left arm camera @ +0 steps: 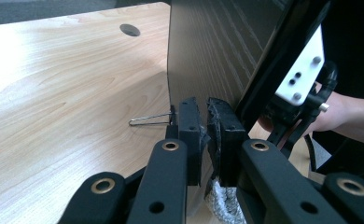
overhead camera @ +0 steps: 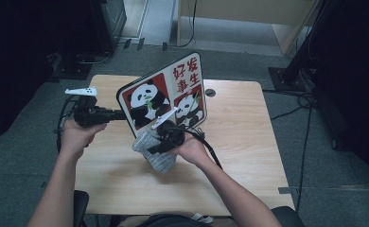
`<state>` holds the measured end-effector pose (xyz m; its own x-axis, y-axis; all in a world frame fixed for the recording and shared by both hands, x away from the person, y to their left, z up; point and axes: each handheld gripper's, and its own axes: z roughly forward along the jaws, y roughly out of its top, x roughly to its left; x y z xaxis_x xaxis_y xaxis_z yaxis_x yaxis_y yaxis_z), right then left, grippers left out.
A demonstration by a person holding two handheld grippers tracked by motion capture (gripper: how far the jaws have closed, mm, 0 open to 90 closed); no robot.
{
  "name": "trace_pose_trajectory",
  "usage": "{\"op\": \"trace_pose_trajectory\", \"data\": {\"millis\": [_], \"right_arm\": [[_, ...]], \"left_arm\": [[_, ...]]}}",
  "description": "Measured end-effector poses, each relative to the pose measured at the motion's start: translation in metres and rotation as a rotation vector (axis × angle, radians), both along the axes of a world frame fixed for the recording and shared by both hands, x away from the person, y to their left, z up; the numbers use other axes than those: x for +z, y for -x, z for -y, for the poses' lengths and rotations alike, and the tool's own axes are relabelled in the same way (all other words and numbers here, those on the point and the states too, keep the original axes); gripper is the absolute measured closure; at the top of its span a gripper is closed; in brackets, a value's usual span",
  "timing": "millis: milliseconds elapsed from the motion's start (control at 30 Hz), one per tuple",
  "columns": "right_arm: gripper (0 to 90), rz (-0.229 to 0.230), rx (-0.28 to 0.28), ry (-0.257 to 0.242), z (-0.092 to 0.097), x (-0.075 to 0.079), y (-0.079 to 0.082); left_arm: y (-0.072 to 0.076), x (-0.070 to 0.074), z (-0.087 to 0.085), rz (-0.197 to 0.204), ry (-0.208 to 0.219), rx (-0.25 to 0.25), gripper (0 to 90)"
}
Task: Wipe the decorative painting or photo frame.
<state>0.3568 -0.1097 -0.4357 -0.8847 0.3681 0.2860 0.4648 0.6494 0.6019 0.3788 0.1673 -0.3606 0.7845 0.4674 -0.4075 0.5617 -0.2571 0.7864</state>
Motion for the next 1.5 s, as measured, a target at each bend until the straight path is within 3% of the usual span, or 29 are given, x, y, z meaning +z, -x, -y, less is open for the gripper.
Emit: {"op": "trace_pose_trajectory", "data": {"millis": [433,933,1167,1500], "right_arm": [[65.0,-0.033,0.0,0.014,0.004,-0.024,0.003],[65.1,-0.054,0.003,0.032,0.006,-0.039,0.004],[66.9,-0.042,0.009,0.043,0.005,-0.028,0.008],[67.1,-0.014,0.025,-0.004,0.006,0.014,0.008]], "left_arm": [[0.0,0.0,0.0,0.001,0.001,0.0,84.1],[-0.001,0.0,0.0,0.0,0.001,-0.001,83.6],[-0.001,0.0,-0.001,0.002,0.003,-0.001,82.6],[-0.001,0.001,-0.001,-0.002,0.008,0.012,79.1]]}}
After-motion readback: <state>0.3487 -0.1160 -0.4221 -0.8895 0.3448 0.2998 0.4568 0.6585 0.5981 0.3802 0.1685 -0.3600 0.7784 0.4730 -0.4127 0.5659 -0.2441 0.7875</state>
